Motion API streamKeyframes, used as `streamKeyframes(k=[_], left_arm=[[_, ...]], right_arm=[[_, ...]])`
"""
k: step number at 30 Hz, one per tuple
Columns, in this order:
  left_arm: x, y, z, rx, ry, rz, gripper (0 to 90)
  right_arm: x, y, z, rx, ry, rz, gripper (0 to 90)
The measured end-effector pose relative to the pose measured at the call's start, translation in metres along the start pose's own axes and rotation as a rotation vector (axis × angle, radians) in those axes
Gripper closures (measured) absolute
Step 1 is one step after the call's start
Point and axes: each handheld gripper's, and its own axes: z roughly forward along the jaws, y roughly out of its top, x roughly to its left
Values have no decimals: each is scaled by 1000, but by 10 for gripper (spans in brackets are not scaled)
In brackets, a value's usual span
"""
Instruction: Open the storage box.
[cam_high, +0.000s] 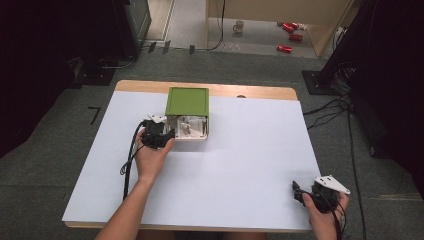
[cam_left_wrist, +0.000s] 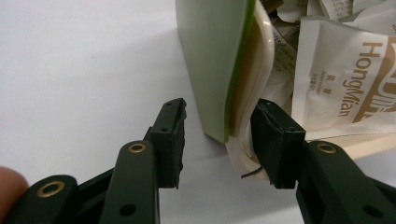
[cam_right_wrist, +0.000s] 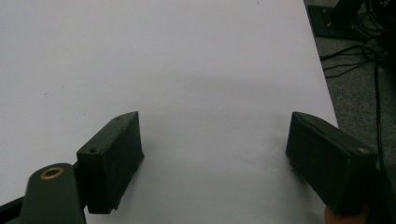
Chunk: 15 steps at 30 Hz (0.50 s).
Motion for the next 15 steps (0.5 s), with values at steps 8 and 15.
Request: streamKeyframes(k=[8,15], left_arm=[[-2,-11,-7,-7,-26,-10,580],[-2,-12,-19,-40,-47,-9,587]], right_arm=[[0,0,0,-1,0,-2,179],[0,0,0,-1,0,-3,179]])
